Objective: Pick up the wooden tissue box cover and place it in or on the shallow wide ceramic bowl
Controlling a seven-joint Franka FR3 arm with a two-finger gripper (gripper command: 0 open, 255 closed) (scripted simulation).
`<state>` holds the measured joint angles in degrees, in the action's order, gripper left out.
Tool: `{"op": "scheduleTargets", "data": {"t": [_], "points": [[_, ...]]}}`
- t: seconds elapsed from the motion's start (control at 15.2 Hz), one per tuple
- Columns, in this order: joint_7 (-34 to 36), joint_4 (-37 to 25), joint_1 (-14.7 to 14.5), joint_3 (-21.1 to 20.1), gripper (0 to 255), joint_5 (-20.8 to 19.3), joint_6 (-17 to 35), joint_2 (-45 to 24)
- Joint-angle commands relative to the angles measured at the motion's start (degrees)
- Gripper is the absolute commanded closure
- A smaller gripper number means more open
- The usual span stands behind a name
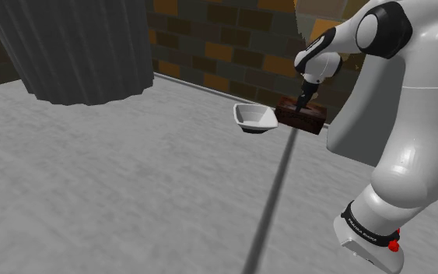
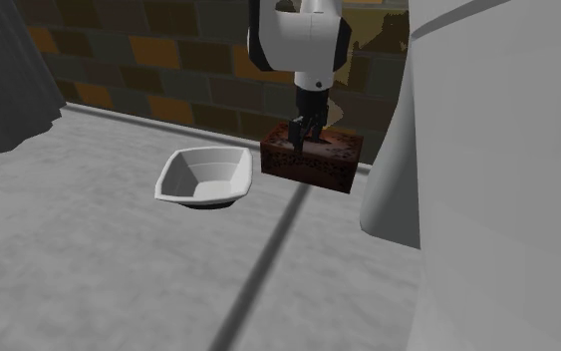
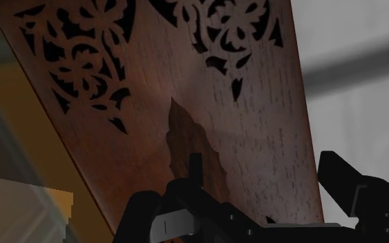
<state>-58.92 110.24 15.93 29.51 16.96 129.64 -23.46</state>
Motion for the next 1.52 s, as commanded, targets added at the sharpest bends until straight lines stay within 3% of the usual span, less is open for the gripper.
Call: {"op": "scheduleTargets", "data": {"t": [0.0,1.45], "points": [[0.36,-0.31,-0.17,0.24,255,-0.48,-0.91,0.51],[4.53,-7.43,-1.99,2.82,255,-6.5,-14.85,8.63]]}}
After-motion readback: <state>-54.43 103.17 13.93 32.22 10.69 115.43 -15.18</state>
